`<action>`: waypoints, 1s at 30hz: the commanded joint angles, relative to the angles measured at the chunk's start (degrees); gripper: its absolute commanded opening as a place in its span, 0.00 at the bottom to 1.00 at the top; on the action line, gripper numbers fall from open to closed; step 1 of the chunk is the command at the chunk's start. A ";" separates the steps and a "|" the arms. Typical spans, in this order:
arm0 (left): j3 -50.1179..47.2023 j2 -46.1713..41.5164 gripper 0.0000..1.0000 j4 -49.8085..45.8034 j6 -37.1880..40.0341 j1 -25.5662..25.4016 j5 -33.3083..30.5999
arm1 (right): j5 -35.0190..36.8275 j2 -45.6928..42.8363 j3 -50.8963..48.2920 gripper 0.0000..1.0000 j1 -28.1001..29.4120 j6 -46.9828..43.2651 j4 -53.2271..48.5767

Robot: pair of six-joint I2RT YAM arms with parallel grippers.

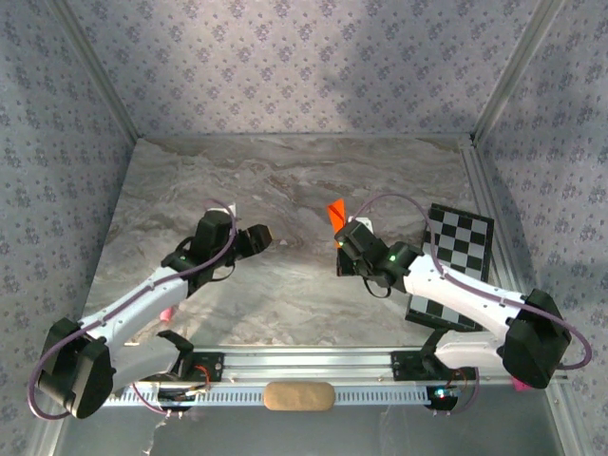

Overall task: Fold a paper plane with a square sheet of paper (pick it up from the middle)
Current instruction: Turn over the paper at the center of the table.

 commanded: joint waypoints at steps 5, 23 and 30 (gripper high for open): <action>-0.47 -2.11 0.65 -1.30 -2.37 3.26 -0.26 | 5.54 -1.38 0.05 0.00 0.73 -3.96 -4.21; -0.77 -1.22 0.74 -0.34 -2.76 7.55 5.13 | 14.44 -1.11 1.93 0.00 1.38 -5.29 -12.14; 0.43 1.45 0.74 0.37 -4.39 7.62 7.07 | 15.08 0.79 4.34 0.00 1.67 -11.98 -13.64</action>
